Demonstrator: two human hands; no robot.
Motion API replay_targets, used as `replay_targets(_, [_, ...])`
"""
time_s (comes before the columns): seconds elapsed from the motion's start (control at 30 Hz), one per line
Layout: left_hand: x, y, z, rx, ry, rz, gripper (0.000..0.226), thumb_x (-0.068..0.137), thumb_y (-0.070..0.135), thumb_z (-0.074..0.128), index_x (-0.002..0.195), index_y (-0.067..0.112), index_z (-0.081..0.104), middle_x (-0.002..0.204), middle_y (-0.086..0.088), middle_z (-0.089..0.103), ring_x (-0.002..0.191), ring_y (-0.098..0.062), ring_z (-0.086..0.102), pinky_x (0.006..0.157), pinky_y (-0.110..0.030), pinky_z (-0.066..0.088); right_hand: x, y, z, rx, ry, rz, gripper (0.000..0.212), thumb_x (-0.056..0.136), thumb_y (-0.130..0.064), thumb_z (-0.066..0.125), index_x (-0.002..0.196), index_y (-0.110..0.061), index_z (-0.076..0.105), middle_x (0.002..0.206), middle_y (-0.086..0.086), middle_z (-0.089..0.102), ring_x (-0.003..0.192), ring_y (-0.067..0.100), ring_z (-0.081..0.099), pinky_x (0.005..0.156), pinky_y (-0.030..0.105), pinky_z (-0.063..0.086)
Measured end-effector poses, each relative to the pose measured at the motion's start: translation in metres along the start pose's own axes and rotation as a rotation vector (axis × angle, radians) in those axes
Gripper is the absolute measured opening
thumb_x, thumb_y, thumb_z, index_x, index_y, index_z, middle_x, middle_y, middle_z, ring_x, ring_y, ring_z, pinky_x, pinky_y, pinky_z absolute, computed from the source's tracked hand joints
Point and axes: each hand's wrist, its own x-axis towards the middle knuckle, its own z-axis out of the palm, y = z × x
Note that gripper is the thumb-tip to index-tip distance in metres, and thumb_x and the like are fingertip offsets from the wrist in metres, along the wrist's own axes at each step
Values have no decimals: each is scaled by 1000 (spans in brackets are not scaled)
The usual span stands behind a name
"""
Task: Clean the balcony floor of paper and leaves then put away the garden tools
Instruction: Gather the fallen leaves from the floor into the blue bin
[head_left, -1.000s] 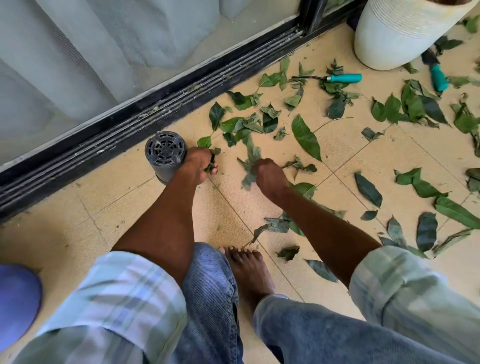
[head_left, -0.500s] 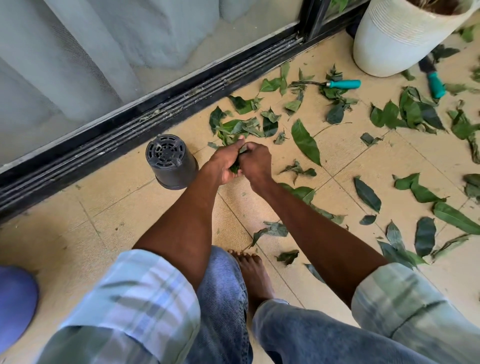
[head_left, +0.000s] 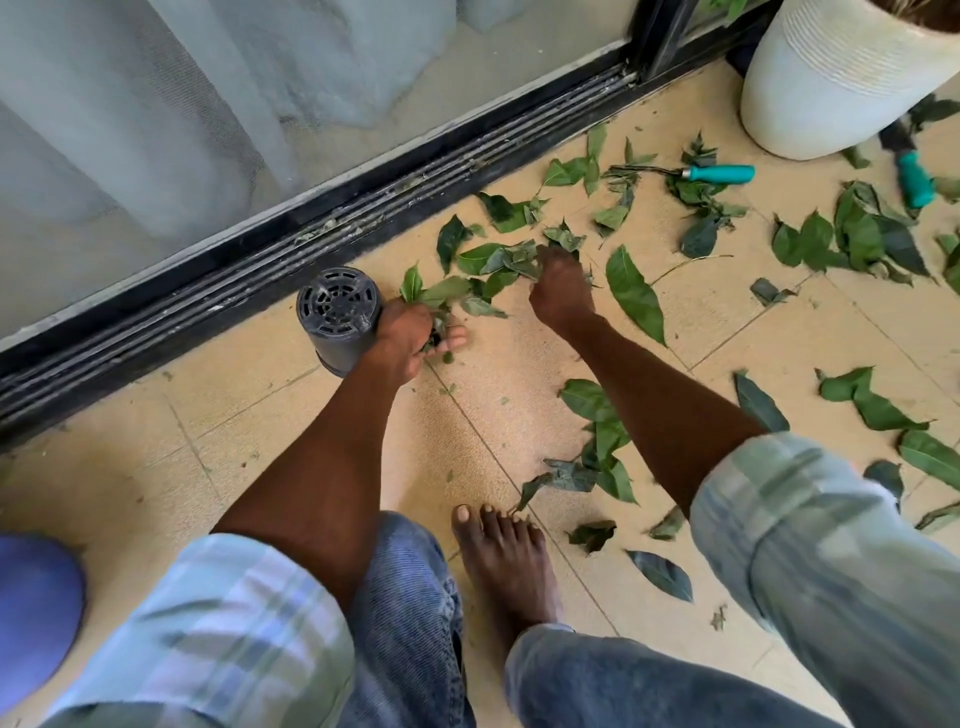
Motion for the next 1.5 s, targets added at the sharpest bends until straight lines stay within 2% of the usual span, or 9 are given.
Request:
replay_targets(0.37, [2,6,-8,29,125,-2,15,85,13,42,72,16,48,64,-2,48,49,-16,45,44,-23,33,-30,10,24,-135,-6,-46,35,96,-2,38,130,4,44,123,22,50,110,28,47,91,28,44])
replay_targets(0.53, [4,7,2,69,45,-44,37,85,50,60,92,13,61,79,-3,57,59,-14,45,45,-20,35,-20,6,22,52,36,182,38,92,-11,49,128,2,46,131,15,45,114,30,47,78,23,30])
replay_targets(0.67, [6,5,18,86,145,5,14,88,18,68,88,6,62,81,-10,57,60,-17,48,41,-19,38,-16,4,28,36,28,194,50,87,-45,59,114,-2,62,125,17,49,116,33,44,89,34,38])
replay_targets(0.87, [-2,3,27,29,86,44,21,94,-2,53,75,5,58,52,-6,58,39,-13,54,43,-23,40,-37,7,34,-139,135,63,33,90,-2,46,121,-4,58,116,19,56,109,32,49,89,38,47])
replay_targets(0.97, [-2,-2,24,-3,12,11,17,98,-4,44,97,6,57,63,-9,54,46,-16,51,41,-21,37,-51,5,32,-114,147,-84,38,91,3,46,128,-3,52,111,20,60,99,33,55,75,36,47])
replay_targets(1.17, [6,-7,26,55,-66,-41,36,88,38,69,109,9,66,62,2,35,46,-9,31,37,-20,28,-45,-10,4,737,303,547,9,85,-11,69,92,-12,75,91,6,74,72,14,63,58,23,47])
replay_targets(1.33, [-5,-3,43,-1,-221,-37,44,83,56,66,90,12,64,64,-1,57,44,-9,43,39,-23,34,-66,-50,0,889,-16,357,18,73,-1,73,67,-16,67,68,1,68,57,8,59,56,27,52])
replay_targets(1.43, [4,-4,35,-56,10,-30,20,95,24,61,99,6,67,75,-7,63,34,-8,42,34,-18,34,-60,-50,-6,916,-235,281,12,75,-4,73,76,-15,71,75,-2,70,66,6,62,66,22,51])
replay_targets(1.5, [13,-5,17,-126,152,-4,8,96,11,55,95,6,62,69,-5,55,33,-9,41,33,-16,33,-43,-40,-8,796,-97,202,11,77,-3,70,81,-12,74,85,2,74,73,11,65,75,26,52])
